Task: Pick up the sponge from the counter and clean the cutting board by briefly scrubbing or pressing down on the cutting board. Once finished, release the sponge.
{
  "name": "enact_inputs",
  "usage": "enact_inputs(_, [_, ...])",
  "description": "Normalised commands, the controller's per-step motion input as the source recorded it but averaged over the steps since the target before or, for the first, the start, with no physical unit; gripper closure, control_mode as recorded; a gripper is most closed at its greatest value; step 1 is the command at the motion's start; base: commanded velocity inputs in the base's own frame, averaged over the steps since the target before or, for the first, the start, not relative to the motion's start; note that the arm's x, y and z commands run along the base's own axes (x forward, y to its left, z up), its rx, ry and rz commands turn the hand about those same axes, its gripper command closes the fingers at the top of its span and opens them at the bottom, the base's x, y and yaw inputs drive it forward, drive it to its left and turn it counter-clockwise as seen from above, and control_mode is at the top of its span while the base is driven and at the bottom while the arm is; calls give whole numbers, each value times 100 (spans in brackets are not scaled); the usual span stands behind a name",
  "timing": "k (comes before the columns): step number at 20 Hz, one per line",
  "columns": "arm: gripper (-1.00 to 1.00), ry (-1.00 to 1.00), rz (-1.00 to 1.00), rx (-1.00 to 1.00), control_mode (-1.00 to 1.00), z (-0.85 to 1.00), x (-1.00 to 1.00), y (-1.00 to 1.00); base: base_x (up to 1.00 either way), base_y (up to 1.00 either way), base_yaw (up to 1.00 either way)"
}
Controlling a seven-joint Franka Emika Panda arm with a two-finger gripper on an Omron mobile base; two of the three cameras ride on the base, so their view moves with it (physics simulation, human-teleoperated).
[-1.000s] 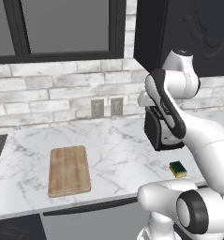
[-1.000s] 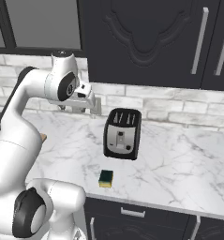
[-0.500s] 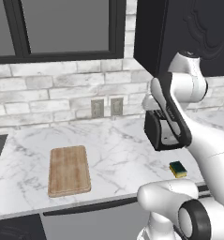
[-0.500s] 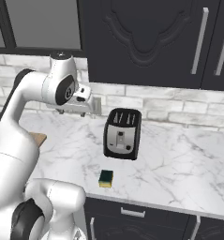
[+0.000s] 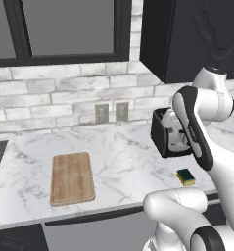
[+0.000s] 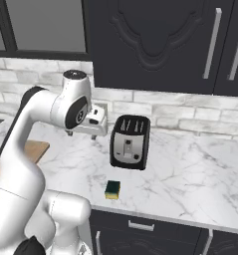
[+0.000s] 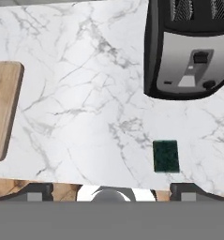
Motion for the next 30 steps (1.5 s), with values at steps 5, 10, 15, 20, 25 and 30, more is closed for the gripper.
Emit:
enact_inputs(5, [-100, 17, 0, 0, -100, -63, -1, -26, 0, 0, 0])
enact_inputs(10, [-100, 12, 0, -6, -100, -77, 0, -4, 0, 0, 0])
enact_inputs(15, [-100, 3, 0, -1, -100, -54, -21, -20, 0, 0, 0])
enact_inputs(20, [-100, 1, 0, -1, -100, -38, -14, -33, 0, 0, 0])
enact_inputs(25, [-100, 5, 0, 0, -100, -38, 0, -29, 0, 0, 0])
enact_inputs(30, [-100, 12, 0, -2, -100, -37, 0, -16, 0, 0, 0])
